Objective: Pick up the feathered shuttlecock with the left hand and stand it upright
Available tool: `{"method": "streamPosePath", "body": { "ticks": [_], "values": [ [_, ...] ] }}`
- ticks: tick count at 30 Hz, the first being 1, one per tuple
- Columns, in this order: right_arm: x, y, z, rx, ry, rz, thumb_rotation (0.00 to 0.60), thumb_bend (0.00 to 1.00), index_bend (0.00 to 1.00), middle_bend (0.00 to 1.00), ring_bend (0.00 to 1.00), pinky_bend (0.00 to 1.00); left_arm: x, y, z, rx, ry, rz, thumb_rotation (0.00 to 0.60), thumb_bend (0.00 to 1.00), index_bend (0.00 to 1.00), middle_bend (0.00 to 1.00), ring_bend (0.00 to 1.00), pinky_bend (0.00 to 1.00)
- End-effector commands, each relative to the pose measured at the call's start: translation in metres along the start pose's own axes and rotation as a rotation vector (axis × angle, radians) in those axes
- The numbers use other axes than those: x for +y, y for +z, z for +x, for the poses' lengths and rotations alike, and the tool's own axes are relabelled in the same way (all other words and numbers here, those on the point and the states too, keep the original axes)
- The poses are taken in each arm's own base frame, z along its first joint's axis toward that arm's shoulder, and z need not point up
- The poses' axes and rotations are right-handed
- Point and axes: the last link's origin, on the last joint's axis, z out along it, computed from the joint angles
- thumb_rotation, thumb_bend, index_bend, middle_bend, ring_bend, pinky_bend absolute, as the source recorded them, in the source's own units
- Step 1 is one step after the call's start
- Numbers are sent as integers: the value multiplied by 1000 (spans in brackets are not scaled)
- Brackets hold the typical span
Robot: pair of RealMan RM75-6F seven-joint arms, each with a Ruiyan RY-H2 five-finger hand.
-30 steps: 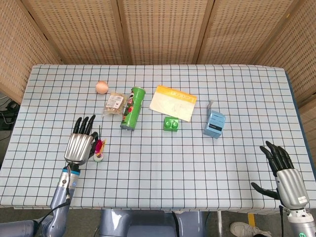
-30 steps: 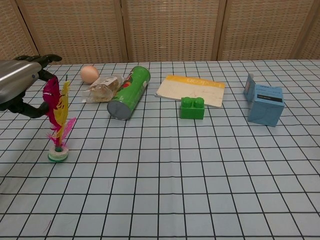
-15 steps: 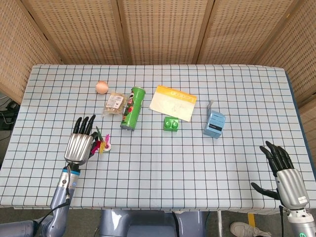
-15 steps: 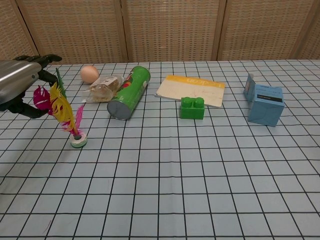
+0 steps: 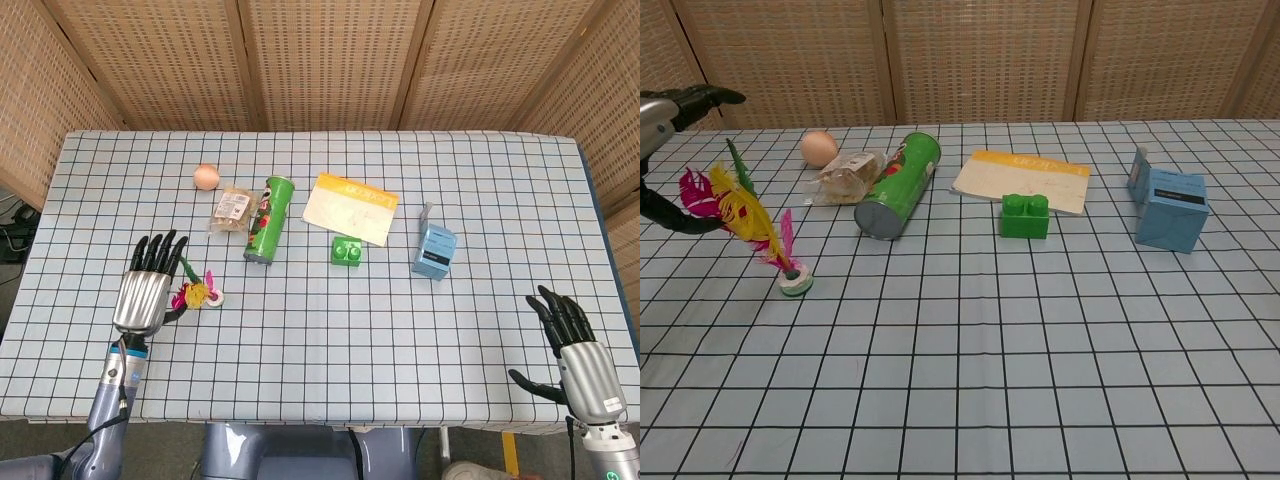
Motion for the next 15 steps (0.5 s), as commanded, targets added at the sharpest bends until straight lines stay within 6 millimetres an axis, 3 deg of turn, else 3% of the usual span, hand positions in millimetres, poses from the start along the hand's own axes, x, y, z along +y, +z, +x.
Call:
{"method": "streamPosePath", "body": {
  "ticks": [1,4,15],
  "values": [
    [0,0,0,2,-1,0,600,65,90,0,0,49,-13,-19,10,31,-42,13,600,192,9,0,0,0],
    [0,0,1,4,-5,-2,600,65,90,0,0,42,-23,-33,10,30,-41,26,600,193,26,0,0,0],
    [-2,0,0,9,-40,-10,600,65,83,0,0,6,-91,-106,6,34,120,123,600,199,26,0,0,0]
  ]
}}
